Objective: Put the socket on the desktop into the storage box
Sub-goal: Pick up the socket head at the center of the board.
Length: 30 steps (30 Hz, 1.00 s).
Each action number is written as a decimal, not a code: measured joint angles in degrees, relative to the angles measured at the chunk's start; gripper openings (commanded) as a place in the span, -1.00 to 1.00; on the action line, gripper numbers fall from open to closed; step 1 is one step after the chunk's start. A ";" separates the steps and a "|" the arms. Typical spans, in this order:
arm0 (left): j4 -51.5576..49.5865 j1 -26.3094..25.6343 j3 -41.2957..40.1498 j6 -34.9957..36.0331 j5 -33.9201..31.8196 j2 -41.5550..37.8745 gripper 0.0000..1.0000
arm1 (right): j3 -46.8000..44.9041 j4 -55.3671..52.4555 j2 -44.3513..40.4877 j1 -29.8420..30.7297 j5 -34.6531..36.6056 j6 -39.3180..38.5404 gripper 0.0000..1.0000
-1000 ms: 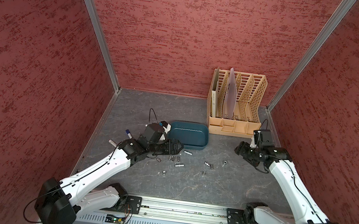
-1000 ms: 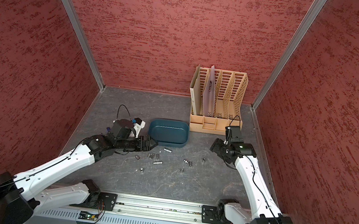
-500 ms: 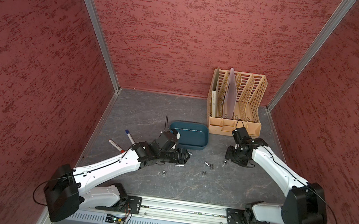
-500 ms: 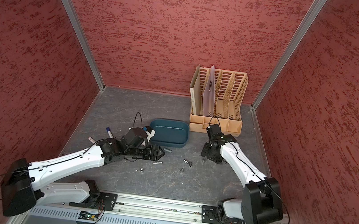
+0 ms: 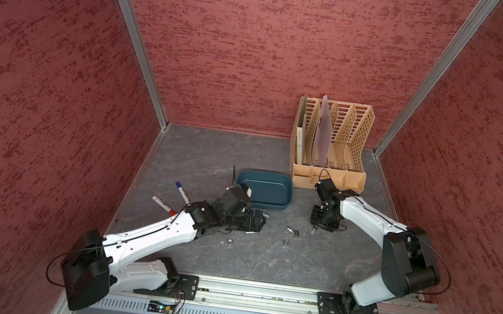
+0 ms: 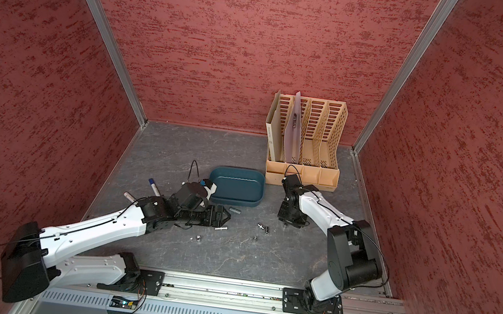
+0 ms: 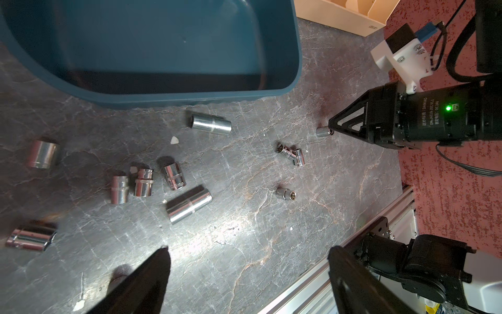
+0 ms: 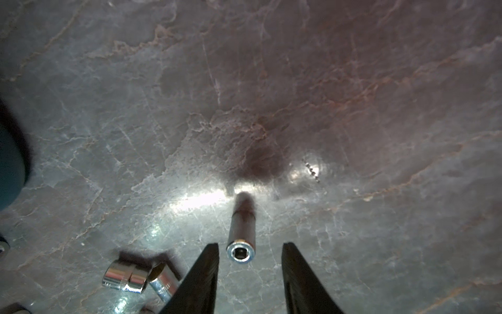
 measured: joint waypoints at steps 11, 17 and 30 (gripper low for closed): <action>0.00 0.00 -1.05 -1.18 -0.50 -0.66 0.87 | -0.17 2.91 2.40 0.04 -0.66 0.61 -0.30; 0.04 0.00 -1.42 -1.40 -0.57 -0.96 0.87 | -1.11 3.74 2.62 0.04 -0.98 0.96 -0.31; 0.02 -0.02 -2.23 -1.44 -0.98 -1.75 0.87 | -1.99 4.00 2.29 0.04 -1.46 1.68 -0.72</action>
